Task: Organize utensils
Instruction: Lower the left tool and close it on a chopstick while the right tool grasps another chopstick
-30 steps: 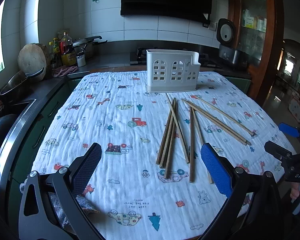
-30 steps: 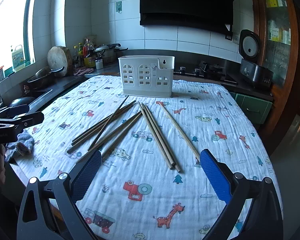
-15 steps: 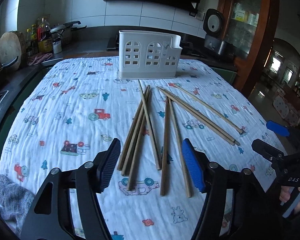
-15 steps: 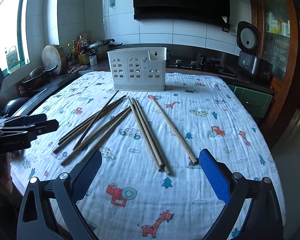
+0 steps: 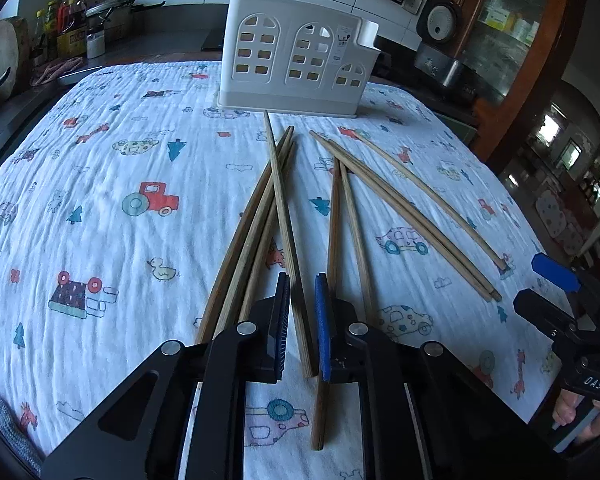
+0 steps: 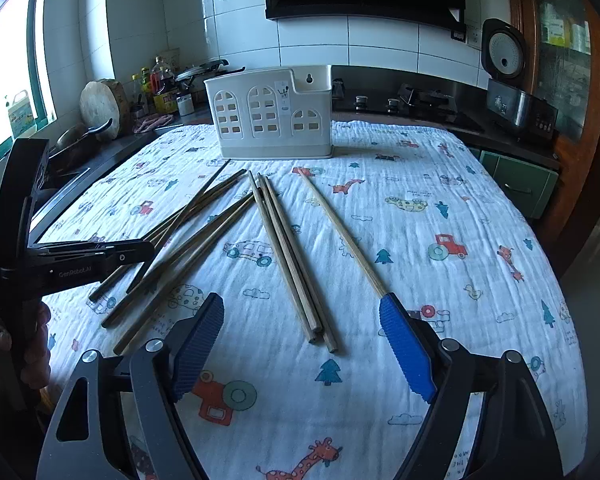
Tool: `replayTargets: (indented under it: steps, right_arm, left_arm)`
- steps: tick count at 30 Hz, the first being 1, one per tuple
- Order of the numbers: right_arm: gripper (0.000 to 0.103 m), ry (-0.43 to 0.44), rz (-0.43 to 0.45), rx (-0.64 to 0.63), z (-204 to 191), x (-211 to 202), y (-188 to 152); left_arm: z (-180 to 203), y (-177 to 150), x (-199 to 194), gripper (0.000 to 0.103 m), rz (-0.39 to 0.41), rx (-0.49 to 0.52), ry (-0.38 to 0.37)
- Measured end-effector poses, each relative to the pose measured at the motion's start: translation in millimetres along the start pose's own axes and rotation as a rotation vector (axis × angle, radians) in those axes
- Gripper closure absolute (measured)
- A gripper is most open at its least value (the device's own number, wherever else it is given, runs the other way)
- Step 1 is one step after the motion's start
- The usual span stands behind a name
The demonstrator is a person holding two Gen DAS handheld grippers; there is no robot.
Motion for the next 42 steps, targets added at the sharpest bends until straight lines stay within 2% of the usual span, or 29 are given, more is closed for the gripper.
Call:
replayTargets:
  steps: [13,19,23,36,42]
  right_arm:
    - [0.036,0.023,-0.022,0.003,1,14,2]
    - [0.041,0.031,-0.036,0.000,1,19,2]
    - [0.048,0.038,-0.053,0.009,6,25,0]
    - [0.082,0.038,-0.100,-0.008,12,40,-1]
    - [0.082,0.035,-0.123,-0.025,10,46,-4]
  left_arm:
    - [-5,6,17,0.091,-0.026,-0.016,0.017]
    - [-5,6,21,0.095,-0.025,-0.010,0.042]
    - [-5,7,19,0.098,-0.013,0.012,0.069]
    - [-13,24,-20,0.098,0.069,0.035,0.093]
    - [-17,32,-34,0.098,0.100,0.035,0.101]
Point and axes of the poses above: each gripper's, at about its wrist camera, not at the fingertips, and x roughly the way its jaws point, z to its right, y to its top, the point moved 10 cm from there along x, roughly the way its jaws point, and after that the axes turned 4 degrees about -x, right-handed, at the moved point
